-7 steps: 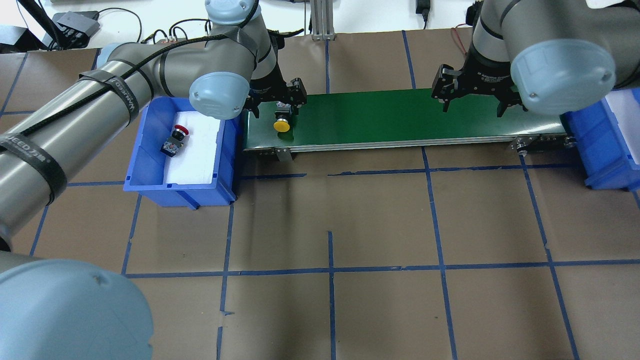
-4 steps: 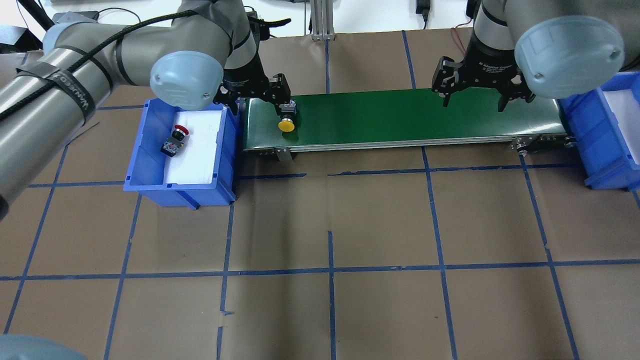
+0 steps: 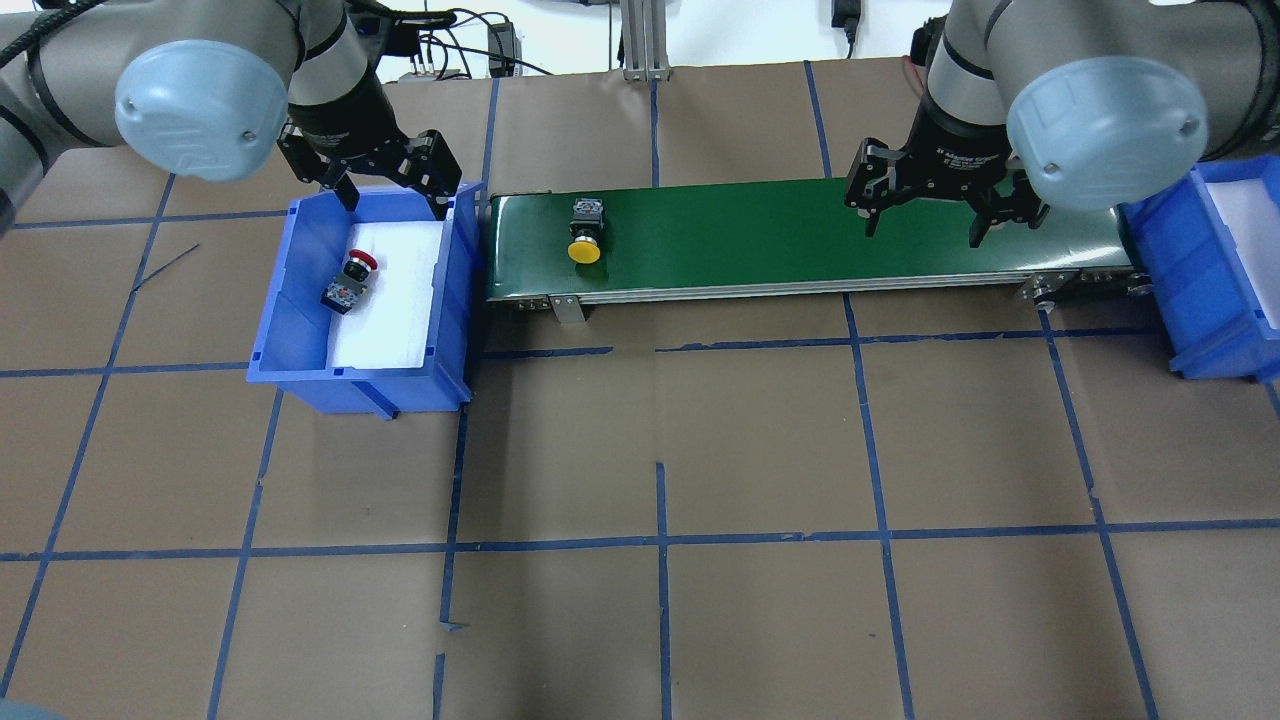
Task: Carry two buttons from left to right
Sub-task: 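Move the left gripper back over the bin toward the red button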
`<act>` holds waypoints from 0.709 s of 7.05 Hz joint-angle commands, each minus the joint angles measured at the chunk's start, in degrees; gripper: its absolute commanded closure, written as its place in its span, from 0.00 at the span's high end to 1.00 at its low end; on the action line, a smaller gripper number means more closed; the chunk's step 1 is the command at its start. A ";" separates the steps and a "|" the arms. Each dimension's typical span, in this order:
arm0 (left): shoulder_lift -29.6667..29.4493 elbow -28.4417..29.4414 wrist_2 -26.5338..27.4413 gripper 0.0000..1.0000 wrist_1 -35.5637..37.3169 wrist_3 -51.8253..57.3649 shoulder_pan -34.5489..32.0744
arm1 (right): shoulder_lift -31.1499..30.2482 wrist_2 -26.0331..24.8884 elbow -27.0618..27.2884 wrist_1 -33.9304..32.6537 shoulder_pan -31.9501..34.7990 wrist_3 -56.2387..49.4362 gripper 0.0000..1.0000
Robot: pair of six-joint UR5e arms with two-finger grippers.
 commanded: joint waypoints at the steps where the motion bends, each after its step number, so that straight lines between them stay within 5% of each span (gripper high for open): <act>1: -3.61 0.81 -0.06 1.00 1.99 11.24 2.97 | 0.27 0.13 0.70 -0.19 -0.09 -0.91 1.00; 5: -9.68 -0.42 0.20 1.00 12.28 20.39 3.34 | 0.27 -0.30 0.53 -1.67 -0.18 -1.52 1.00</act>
